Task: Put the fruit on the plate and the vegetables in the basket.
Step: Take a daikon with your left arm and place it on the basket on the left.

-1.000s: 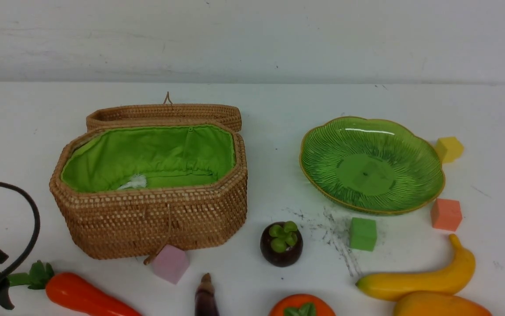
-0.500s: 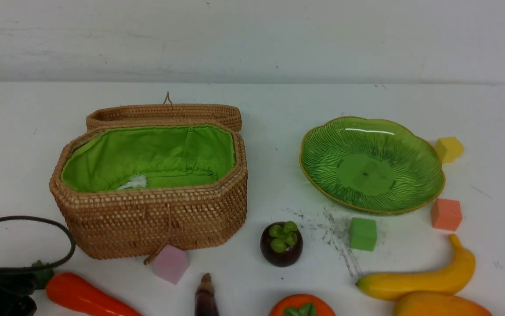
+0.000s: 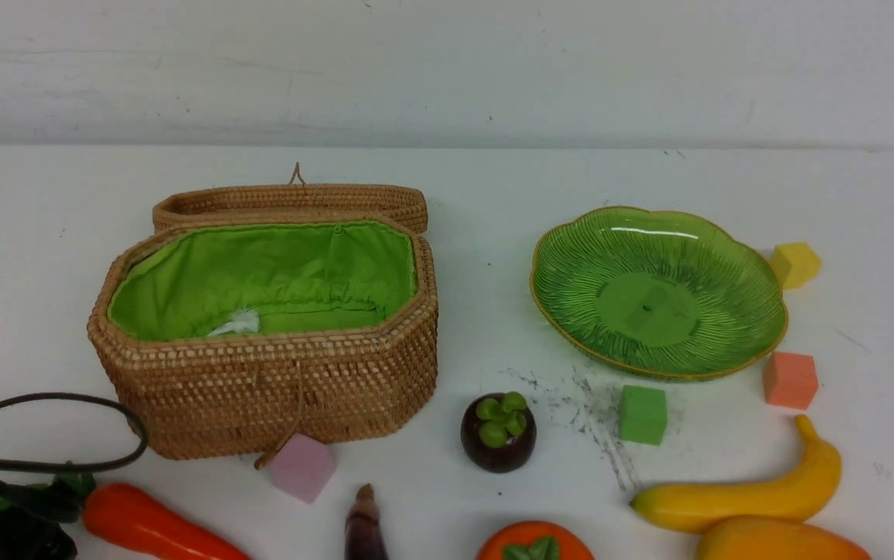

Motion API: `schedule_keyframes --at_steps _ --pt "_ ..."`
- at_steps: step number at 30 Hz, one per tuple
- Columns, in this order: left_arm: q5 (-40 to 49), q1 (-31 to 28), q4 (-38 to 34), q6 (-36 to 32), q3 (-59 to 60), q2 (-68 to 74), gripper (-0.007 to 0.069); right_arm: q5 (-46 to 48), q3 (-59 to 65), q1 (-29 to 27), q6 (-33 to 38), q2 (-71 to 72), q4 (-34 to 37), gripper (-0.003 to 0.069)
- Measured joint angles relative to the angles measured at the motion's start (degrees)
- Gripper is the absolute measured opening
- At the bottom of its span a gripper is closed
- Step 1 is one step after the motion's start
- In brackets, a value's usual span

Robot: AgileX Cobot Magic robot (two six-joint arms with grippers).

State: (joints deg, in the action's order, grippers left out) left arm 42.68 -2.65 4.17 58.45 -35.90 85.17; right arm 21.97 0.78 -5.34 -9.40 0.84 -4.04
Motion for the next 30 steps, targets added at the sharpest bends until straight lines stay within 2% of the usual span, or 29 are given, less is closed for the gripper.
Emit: schedule_keyframes --at_steps 16,30 --pt "1.6 0.0 -1.3 -1.9 0.0 -5.8 0.0533 0.0 0.0 0.0 0.0 0.0 0.0 0.0243" --pt "6.3 0.0 -2.2 -6.3 -4.4 -28.0 0.0533 0.0 0.0 0.0 0.0 0.0 0.0 0.0243"
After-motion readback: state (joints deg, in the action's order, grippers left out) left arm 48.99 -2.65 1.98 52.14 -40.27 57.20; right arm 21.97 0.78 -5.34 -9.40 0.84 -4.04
